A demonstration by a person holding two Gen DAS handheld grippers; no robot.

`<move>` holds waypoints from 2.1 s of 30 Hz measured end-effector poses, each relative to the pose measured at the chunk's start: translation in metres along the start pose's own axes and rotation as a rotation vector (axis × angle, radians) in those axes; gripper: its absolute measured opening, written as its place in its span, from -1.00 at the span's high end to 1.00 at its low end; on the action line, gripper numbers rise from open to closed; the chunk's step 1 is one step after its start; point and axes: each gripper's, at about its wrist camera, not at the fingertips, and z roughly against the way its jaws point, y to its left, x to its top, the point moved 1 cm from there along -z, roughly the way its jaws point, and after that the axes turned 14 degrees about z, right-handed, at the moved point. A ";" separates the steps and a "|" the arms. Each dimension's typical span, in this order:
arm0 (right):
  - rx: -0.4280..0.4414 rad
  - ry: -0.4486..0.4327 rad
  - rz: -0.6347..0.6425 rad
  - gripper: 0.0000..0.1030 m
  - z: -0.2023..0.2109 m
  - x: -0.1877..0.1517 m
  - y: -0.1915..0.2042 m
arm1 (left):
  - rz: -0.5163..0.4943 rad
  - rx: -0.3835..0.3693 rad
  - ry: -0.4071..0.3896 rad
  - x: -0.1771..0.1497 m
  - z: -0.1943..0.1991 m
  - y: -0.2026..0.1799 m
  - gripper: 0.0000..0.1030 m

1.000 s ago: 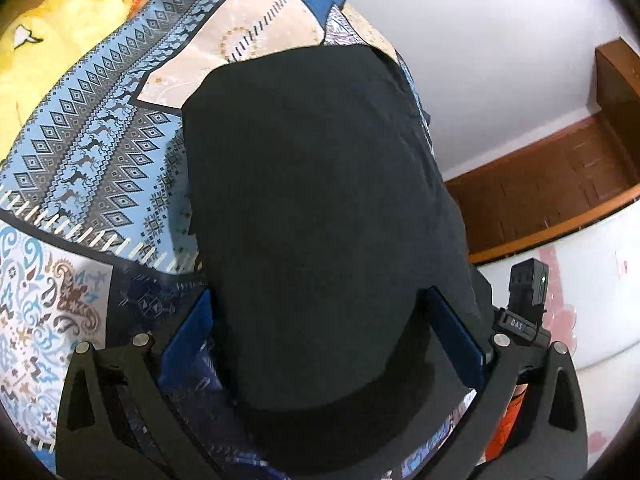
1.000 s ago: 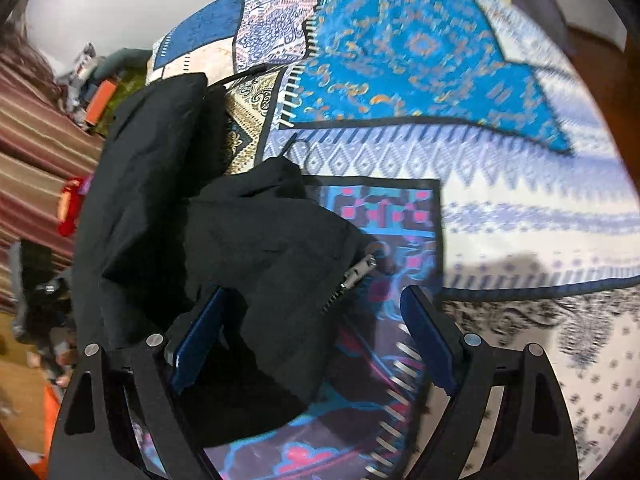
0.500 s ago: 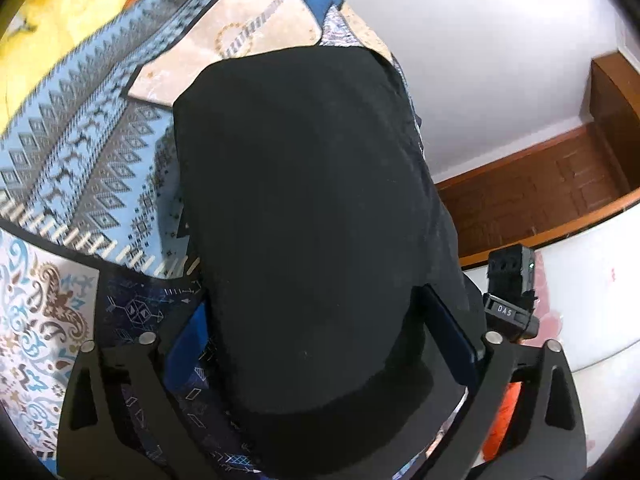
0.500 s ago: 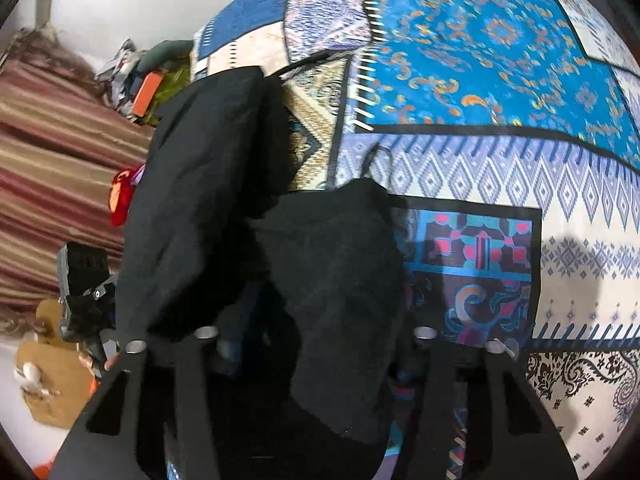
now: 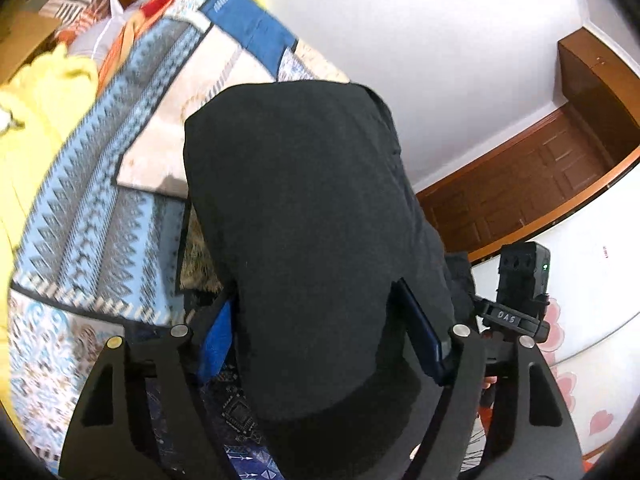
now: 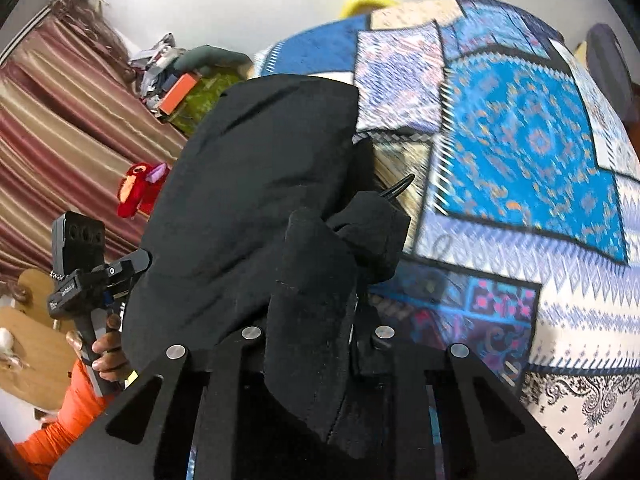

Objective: Fold large clothes

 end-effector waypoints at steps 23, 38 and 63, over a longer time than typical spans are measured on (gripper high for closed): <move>0.064 0.065 0.079 0.63 -0.167 0.057 0.106 | 0.132 0.116 -0.098 0.114 0.090 0.155 -0.38; -0.107 0.182 0.179 0.32 -0.177 0.023 0.106 | -0.013 0.352 -0.136 0.097 0.097 0.177 -0.39; -0.271 0.058 0.370 -0.05 -0.152 0.047 0.169 | -0.334 0.564 -0.233 0.032 0.067 0.096 -0.39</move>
